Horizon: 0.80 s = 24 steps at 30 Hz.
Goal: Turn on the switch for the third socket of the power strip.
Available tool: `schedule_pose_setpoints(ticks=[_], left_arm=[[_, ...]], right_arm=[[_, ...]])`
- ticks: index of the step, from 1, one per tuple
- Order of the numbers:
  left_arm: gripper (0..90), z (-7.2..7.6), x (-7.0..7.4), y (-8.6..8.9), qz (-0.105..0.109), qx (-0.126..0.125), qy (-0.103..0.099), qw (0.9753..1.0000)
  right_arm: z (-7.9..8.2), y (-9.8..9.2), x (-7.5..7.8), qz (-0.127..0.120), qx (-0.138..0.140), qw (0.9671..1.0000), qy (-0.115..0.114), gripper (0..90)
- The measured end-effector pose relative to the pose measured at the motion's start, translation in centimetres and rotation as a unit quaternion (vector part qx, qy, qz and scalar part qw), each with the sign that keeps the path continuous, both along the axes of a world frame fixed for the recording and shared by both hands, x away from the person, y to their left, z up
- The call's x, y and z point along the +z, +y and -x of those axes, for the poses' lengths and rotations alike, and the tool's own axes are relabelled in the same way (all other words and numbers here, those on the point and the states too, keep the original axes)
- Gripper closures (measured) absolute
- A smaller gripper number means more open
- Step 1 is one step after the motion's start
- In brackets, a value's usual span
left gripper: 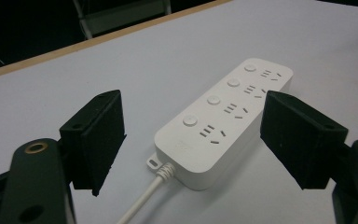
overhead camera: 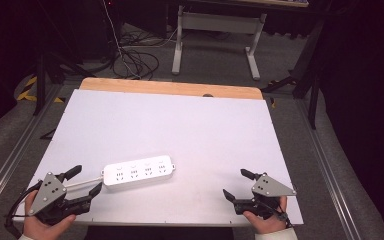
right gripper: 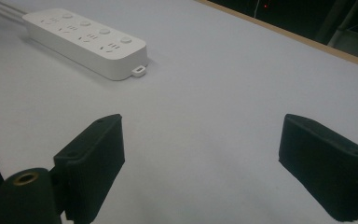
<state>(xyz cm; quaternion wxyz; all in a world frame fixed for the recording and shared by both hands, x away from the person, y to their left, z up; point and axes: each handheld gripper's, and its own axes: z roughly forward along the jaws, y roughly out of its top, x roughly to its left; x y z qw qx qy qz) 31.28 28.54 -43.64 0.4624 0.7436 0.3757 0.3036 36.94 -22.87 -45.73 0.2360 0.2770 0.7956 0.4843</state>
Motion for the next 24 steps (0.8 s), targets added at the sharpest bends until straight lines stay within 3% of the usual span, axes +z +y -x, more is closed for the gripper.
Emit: schedule_pose_setpoints(ticks=[3,7,13,24], left_arm=[[22.6,-0.2,0.6,-0.4,-0.009,-0.012,0.013,0.9998],[24.7,-0.8,1.5,-0.9,0.008,-0.021,0.033,0.9992],[26.1,-1.8,2.7,-2.1,-0.006,-0.037,0.037,0.9986],[26.5,-3.9,3.5,-4.0,-0.004,-0.050,0.056,0.9972]], right_arm=[[0.0,0.0,0.0,0.000,0.003,1.0000,-0.002,15.1],[0.0,0.1,0.0,0.002,0.003,1.0000,0.001,15.3],[0.0,0.1,0.0,0.003,0.003,1.0000,0.002,15.3],[-0.1,0.2,-0.2,0.006,0.005,1.0000,0.004,15.3]])
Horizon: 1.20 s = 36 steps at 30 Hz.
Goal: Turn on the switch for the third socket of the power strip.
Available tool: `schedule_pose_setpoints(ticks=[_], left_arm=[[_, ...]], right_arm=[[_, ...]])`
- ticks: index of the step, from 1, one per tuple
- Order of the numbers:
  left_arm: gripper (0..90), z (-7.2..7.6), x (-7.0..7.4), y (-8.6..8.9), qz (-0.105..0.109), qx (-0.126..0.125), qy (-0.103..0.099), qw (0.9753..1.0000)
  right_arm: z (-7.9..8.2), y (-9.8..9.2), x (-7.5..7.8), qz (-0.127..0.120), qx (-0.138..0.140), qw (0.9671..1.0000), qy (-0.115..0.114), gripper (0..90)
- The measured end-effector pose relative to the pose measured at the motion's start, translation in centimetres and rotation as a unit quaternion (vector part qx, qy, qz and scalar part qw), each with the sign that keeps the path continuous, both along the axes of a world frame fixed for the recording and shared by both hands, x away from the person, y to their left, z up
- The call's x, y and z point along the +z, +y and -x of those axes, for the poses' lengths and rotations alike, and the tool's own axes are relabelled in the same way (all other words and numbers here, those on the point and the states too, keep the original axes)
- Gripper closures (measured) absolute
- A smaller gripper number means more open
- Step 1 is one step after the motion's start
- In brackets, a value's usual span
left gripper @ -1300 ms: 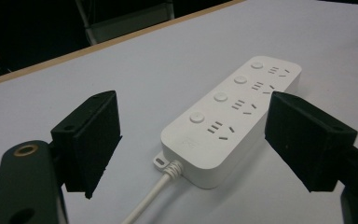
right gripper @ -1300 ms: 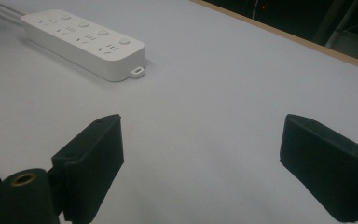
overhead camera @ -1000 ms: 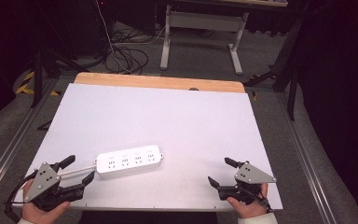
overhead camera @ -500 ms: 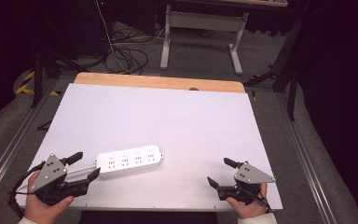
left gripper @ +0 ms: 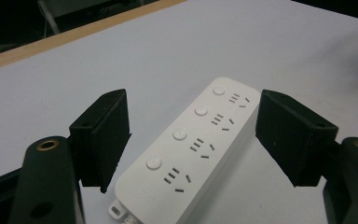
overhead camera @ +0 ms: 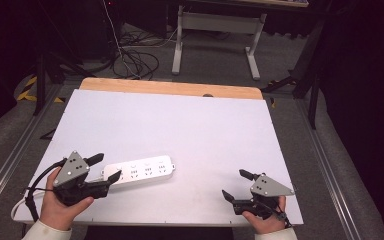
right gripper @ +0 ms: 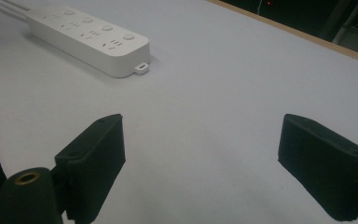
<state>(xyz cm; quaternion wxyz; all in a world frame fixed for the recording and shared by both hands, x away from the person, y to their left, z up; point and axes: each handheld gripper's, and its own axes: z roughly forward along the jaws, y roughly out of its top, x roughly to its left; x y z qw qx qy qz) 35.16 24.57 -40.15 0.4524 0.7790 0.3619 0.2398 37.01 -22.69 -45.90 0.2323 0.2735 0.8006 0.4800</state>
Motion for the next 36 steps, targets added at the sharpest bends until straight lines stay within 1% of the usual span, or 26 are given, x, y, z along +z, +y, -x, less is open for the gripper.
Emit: schedule_pose_setpoints(ticks=[1,4,7,10,12,20,24,36], left_arm=[[26.5,-0.2,0.0,-0.2,0.001,0.000,0.001,1.0000],[26.7,-0.7,0.2,-0.9,-0.008,-0.006,0.001,1.0000],[26.7,-1.1,0.4,-1.4,-0.009,-0.013,0.005,0.9999],[26.8,-1.6,0.4,-2.0,-0.004,-0.017,0.011,0.9998],[26.9,-1.8,0.5,-2.3,-0.008,-0.021,0.012,0.9997],[27.4,-3.0,0.4,-3.7,-0.010,-0.034,0.023,0.9991],[28.1,-3.4,0.3,-4.3,-0.017,-0.040,0.025,0.9988],[28.9,-4.7,-0.2,-5.8,-0.015,-0.048,0.040,0.9979]], right_arm=[[0.0,0.0,0.0,0.001,0.000,1.0000,0.000,15.3],[0.0,0.0,0.0,0.000,0.001,1.0000,0.000,15.3],[0.0,0.0,-0.1,0.003,0.001,1.0000,0.000,15.3],[-0.1,0.1,-0.1,0.005,0.002,1.0000,0.000,15.3],[-0.1,0.1,-0.1,0.005,0.002,1.0000,-0.001,15.3],[-0.1,0.1,-0.1,0.006,0.003,1.0000,-0.001,15.3],[-0.1,0.1,-0.1,0.007,0.001,1.0000,0.000,15.5],[-0.1,0.1,-0.2,0.009,0.005,1.0000,0.000,15.5]])
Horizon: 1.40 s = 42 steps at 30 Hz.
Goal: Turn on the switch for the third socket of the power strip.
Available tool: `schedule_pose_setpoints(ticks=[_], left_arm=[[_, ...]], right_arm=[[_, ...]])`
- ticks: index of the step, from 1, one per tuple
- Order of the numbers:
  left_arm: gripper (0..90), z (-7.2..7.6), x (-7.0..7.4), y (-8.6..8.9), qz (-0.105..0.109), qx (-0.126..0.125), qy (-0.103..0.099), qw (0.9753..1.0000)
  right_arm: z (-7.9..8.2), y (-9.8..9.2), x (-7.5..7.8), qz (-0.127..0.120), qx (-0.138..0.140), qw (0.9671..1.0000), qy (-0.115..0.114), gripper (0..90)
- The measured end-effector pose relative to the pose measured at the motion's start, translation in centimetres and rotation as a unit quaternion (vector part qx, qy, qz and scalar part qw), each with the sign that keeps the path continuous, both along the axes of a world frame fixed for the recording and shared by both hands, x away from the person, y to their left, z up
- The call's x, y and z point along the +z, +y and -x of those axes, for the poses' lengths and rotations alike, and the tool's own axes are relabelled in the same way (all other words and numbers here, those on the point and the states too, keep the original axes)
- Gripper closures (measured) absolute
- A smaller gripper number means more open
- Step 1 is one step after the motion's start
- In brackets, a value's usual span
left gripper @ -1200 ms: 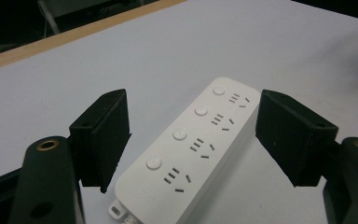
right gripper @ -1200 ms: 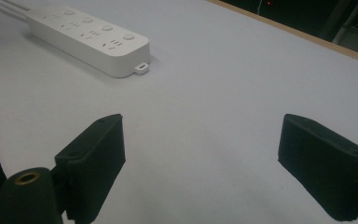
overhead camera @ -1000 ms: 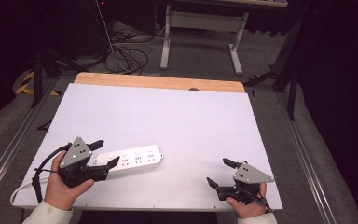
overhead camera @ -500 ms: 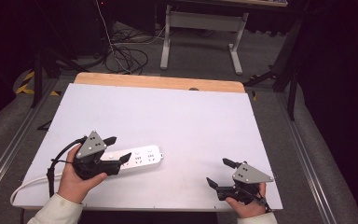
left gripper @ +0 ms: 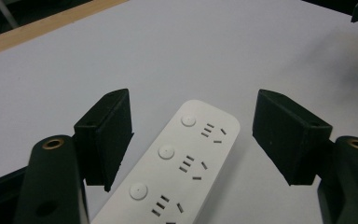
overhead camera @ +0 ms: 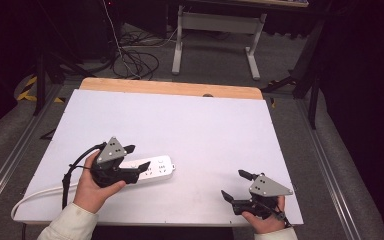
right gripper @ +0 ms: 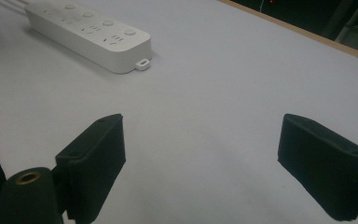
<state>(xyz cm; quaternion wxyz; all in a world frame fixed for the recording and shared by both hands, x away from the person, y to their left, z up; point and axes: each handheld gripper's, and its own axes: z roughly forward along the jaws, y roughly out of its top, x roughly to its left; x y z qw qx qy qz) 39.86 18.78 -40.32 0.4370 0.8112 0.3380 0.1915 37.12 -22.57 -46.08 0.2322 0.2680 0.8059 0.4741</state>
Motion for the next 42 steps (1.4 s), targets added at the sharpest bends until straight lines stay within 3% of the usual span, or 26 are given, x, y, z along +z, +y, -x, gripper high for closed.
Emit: schedule_pose_setpoints(ticks=[6,11,13,15,18,28,42], left_arm=[[29.7,-0.5,-0.4,-0.5,-0.005,0.003,0.007,1.0000],[37.2,-0.7,-0.4,-0.5,-0.006,0.009,0.015,0.9998],[41.9,-0.8,-0.5,-0.6,0.001,0.006,0.022,0.9997],[53.0,-0.9,-0.5,-0.5,0.015,-0.002,0.034,0.9993],[59.0,-1.1,-0.6,-0.6,0.025,0.002,0.039,0.9989],[89.6,-2.1,-1.5,-0.5,0.019,0.021,0.073,0.9969],[90.0,-3.6,-3.5,-1.0,-0.009,0.037,0.107,0.9936]], right_arm=[[0.0,0.0,0.0,-0.002,0.000,1.0000,0.001,15.5],[0.0,0.0,-0.1,-0.001,0.001,1.0000,0.001,15.5],[0.0,0.1,-0.1,-0.002,0.002,1.0000,0.001,15.5],[0.0,0.1,-0.1,-0.001,0.003,1.0000,0.000,15.5],[0.0,0.1,-0.1,-0.002,0.003,1.0000,0.000,15.5],[0.0,0.1,-0.1,-0.002,0.004,1.0000,0.000,15.6],[-0.1,0.1,-0.1,-0.001,0.006,1.0000,0.000,15.5]])
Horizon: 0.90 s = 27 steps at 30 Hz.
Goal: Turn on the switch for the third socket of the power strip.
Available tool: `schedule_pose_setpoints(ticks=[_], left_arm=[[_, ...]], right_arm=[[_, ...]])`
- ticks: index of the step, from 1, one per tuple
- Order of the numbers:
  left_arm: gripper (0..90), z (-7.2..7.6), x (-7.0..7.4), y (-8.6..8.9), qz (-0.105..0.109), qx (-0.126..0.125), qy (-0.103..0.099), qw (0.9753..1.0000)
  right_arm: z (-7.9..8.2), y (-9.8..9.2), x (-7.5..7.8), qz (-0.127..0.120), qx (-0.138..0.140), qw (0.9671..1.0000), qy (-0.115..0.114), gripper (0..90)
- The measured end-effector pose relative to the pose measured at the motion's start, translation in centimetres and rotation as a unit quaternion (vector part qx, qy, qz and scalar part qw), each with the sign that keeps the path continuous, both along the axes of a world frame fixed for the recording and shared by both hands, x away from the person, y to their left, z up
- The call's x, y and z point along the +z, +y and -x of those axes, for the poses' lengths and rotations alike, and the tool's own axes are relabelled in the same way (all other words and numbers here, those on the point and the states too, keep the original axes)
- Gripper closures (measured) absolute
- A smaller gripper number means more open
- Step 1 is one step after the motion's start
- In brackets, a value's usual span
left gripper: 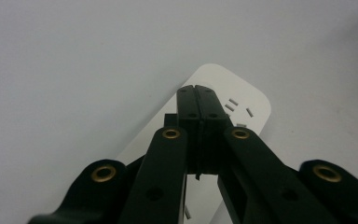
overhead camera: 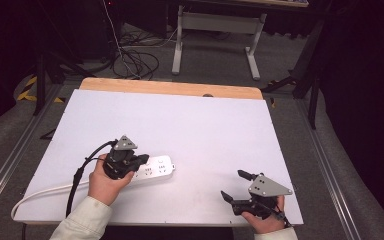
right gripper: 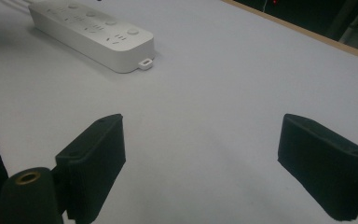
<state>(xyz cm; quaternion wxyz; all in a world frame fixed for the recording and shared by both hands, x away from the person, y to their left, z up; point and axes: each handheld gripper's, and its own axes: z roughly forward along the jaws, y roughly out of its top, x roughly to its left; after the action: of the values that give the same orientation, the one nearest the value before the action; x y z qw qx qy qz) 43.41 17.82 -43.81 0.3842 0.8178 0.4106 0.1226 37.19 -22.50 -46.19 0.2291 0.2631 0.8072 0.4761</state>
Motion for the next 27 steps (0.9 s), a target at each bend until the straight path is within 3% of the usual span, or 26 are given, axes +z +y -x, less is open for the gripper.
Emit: schedule_pose_setpoints(ticks=[4,12,13,27], left_arm=[[90.0,-0.2,-0.5,-0.1,-0.002,0.003,0.009,1.0000],[90.0,-0.6,-1.0,-0.4,-0.011,0.008,0.014,0.9998],[90.0,-0.6,-1.0,-0.4,-0.021,0.009,0.010,0.9997],[90.0,-1.1,-1.8,-0.8,-0.029,0.014,0.019,0.9993]], right_arm=[[0.0,0.0,0.0,0.001,0.000,1.0000,-0.001,15.5],[0.0,0.0,0.0,0.000,0.000,1.0000,0.001,15.5],[0.0,0.0,0.0,0.000,0.001,1.0000,-0.001,15.5],[0.0,0.0,-0.1,0.001,0.002,1.0000,0.001,15.5]])
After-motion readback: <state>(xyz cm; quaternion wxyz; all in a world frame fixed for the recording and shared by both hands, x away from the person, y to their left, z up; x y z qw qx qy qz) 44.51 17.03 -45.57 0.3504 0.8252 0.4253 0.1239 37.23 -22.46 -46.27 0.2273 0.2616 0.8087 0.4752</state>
